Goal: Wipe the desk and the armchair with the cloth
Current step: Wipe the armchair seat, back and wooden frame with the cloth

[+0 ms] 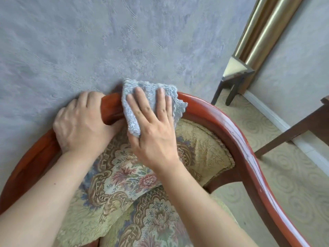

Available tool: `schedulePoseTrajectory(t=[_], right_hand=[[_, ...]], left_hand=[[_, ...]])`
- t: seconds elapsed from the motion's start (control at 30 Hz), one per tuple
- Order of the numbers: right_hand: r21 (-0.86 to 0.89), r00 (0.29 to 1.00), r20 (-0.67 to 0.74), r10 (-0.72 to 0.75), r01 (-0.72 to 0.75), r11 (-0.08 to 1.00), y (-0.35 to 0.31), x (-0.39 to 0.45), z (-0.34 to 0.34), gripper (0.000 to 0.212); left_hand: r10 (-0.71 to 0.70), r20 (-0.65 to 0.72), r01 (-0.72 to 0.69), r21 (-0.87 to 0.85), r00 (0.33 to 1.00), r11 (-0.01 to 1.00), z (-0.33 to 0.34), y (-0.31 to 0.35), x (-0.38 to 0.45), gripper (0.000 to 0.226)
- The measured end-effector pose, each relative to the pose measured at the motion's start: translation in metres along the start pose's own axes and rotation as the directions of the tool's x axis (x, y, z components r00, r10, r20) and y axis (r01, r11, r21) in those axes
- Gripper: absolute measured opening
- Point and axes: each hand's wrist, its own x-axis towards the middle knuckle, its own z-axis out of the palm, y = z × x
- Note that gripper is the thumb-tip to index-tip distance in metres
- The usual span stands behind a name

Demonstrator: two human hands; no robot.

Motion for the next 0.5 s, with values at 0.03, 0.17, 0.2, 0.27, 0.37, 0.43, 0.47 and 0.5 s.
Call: schedulePoseTrajectory(t=[0.03, 0.17, 0.2, 0.27, 0.37, 0.43, 0.47, 0.5], right_hand=[[-0.061, 0.999, 0.029, -0.038, 0.04, 0.997, 0.011, -0.002, -0.006, 0.07], [-0.222, 0.995, 0.039, 0.088, -0.078, 0.972, 0.058, -0.03, -0.029, 0.076], [-0.23, 0.987, 0.008, 0.161, -0.155, 0.961, 0.067, -0.04, -0.033, 0.073], [-0.217, 0.956, -0.047, 0.288, -0.291, 0.932, 0.079, -0.059, -0.041, 0.068], [-0.12, 0.935, -0.076, 0.346, -0.353, 0.928, 0.088, -0.078, -0.048, 0.066], [0.099, 0.92, -0.113, 0.376, -0.366, 0.925, 0.089, -0.083, -0.055, 0.059], [0.267, 0.888, -0.145, 0.436, -0.389, 0.881, 0.09, -0.085, -0.06, 0.052], [0.443, 0.826, -0.181, 0.534, -0.416, 0.794, 0.089, -0.087, -0.067, 0.043]], left_hand=[[-0.016, 0.004, 0.016, 0.009, 1.0, 1.0, 0.001, 0.0, 0.0, 0.06], [-0.023, 0.007, 0.024, -0.049, 1.0, 0.998, 0.003, -0.001, -0.004, 0.08], [-0.031, 0.019, 0.033, -0.128, 0.999, 0.991, 0.004, -0.004, -0.005, 0.079], [-0.083, 0.045, 0.093, -0.339, 0.996, 0.936, 0.004, -0.011, -0.003, 0.077], [0.073, 0.097, -0.025, -0.425, 0.993, 0.905, -0.004, 0.004, 0.0, 0.087], [0.299, 0.064, -0.258, -0.355, 0.952, 0.899, -0.008, 0.039, -0.003, 0.091], [0.388, 0.045, -0.352, -0.334, 0.921, 0.875, -0.01, 0.063, -0.004, 0.092], [0.455, 0.037, -0.419, -0.33, 0.89, 0.846, -0.011, 0.087, -0.007, 0.093]])
